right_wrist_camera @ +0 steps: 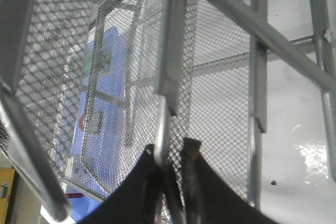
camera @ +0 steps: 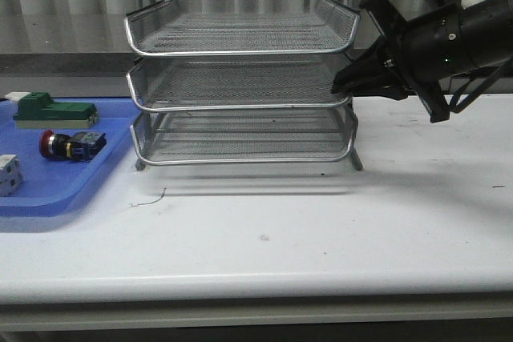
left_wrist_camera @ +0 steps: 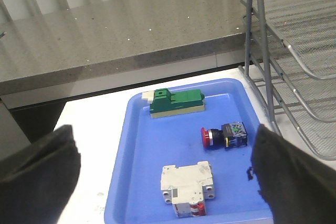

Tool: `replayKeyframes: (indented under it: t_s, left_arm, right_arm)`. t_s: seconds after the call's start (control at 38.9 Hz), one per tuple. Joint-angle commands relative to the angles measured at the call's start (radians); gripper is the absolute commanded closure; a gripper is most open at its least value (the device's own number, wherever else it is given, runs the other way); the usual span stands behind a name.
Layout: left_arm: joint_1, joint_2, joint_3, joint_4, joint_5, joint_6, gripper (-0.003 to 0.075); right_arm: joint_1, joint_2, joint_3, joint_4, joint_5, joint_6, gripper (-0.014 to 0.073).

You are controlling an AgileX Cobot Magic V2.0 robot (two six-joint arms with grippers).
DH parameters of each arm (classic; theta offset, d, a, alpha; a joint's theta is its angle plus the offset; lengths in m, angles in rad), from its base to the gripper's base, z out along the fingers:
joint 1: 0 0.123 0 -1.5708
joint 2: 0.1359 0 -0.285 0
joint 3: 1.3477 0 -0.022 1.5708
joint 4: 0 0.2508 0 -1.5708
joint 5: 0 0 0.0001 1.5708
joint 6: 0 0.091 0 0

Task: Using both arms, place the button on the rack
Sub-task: 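Move the right gripper to the front edge of the middle rack tier, then pull the middle wire tray outward with the right gripper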

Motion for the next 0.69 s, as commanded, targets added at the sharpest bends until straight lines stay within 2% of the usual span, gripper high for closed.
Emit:
replayKeyframes:
  t_s: [0.0,0.08,0.26,0.67]
  left_arm:
    - [-0.001,0.008,-0.032,-0.002,-0.073,-0.009,0.0091]
    - [-0.001,0.008,-0.032,-0.002,-0.073,-0.009,0.0091]
    - [-0.001,0.008,-0.032,-0.002,-0.073,-0.009,0.0091]
    - [-0.001,0.008,-0.032,-0.002,-0.073,-0.009,0.0091]
  right_arm:
    - [-0.001,-0.045,-0.027,0.032,0.056,-0.012,0.0552]
    - [-0.001,-0.045,-0.027,0.023,0.061,-0.011,0.0578]
    - [-0.001,-0.045,-0.026,-0.011,0.083,-0.011,0.0581]
    - [-0.042,-0.045,-0.026,-0.236,0.175,0.064,0.0581]
